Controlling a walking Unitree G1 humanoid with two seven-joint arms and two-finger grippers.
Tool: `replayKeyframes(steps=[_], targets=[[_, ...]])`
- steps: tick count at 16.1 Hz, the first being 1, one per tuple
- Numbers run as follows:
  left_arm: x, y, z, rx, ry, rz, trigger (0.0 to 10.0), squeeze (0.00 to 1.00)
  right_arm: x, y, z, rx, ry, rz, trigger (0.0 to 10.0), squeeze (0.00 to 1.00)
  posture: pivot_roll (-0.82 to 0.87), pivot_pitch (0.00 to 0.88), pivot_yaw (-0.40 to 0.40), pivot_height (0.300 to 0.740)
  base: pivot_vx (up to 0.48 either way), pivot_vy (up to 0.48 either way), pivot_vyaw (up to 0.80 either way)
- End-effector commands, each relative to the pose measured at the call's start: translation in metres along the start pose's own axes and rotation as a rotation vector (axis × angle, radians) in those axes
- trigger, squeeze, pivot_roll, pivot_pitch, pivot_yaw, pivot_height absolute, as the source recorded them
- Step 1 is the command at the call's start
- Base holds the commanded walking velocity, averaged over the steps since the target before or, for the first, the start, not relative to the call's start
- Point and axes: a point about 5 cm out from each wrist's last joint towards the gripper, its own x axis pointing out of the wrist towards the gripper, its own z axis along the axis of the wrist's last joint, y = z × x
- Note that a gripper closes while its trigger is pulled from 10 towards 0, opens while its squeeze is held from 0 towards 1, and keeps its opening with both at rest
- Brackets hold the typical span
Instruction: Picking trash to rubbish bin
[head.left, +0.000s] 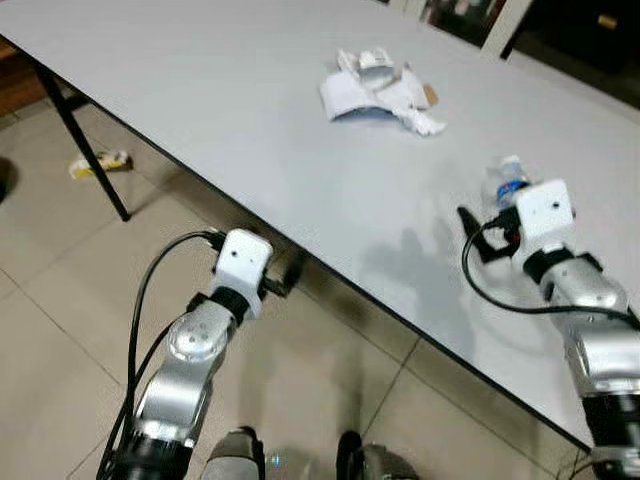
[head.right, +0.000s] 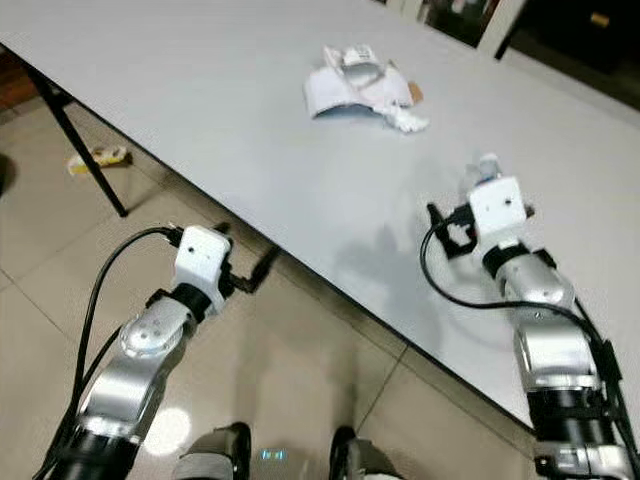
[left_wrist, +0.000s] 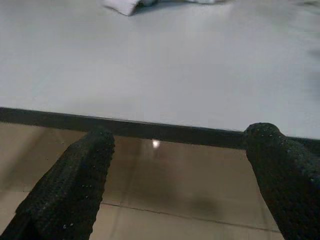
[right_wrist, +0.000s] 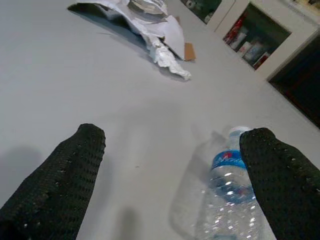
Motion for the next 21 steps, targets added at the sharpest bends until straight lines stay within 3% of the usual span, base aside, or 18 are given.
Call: replayKeyframes(steps=[1, 5, 9, 12, 16, 18, 19, 20, 21], targets=[[-0.003, -0.005, 0.004, 0.0, -0.001, -0.048, 10.0, 0.0, 0.0, -0.005, 0.002, -0.04, -0.009, -0.021, 10.0, 0.0, 0.28, 0.27, -0.121, 0.74, 0.0, 0.0, 0.0], [-0.008, -0.008, 0.009, 0.002, 0.005, -0.084, 10.0, 0.0, 0.009, -0.023, 0.02, -0.131, -0.073, -0.132, 10.0, 0.0, 0.29, 0.272, -0.127, 0.74, 0.0, 0.0, 0.0], [-0.019, -0.009, 0.003, -0.005, 0.042, -0.097, 10.0, 0.0, 0.011, -0.045, 0.008, -0.159, 0.01, -0.185, 10.0, 0.0, 0.3, 0.278, -0.142, 0.74, 0.0, 0.0, 0.0], [-0.021, -0.008, 0.003, -0.012, 0.05, -0.085, 10.0, 0.0, 0.013, -0.061, -0.008, -0.13, 0.094, -0.205, 10.0, 0.0, 0.31, 0.28, -0.146, 0.74, 0.0, 0.0, 0.0], [-0.024, -0.009, 0.004, -0.018, 0.057, -0.084, 10.0, 0.0, 0.013, -0.069, -0.026, -0.052, 0.164, -0.185, 10.0, 0.0, 0.32, 0.282, -0.144, 0.74, 0.0, 0.0, 0.0], [-0.024, -0.009, 0.003, -0.038, 0.069, -0.082, 10.0, 0.0, 0.012, -0.07, -0.039, 0.154, 0.178, -0.172, 10.0, 0.0, 0.31, 0.28, -0.141, 0.74, 0.0, 0.0, 0.0], [-0.024, -0.009, 0.003, -0.04, 0.071, -0.083, 10.0, 0.0, 0.011, -0.071, -0.042, 0.189, 0.184, -0.17, 10.0, 0.0, 0.31, 0.28, -0.141, 0.74, 0.0, 0.0, 0.0], [-0.022, -0.01, 0.003, -0.043, 0.072, -0.091, 10.0, 0.0, 0.009, -0.069, -0.051, 0.282, 0.192, -0.13, 10.0, 0.0, 0.3, 0.28, -0.136, 0.74, 0.0, 0.0, 0.0], [-0.021, -0.011, 0.003, -0.047, 0.074, -0.095, 10.0, 0.0, 0.008, -0.069, -0.055, 0.304, 0.198, -0.116, 10.0, 0.0, 0.3, 0.28, -0.134, 0.74, 0.0, 0.0, 0.0]])
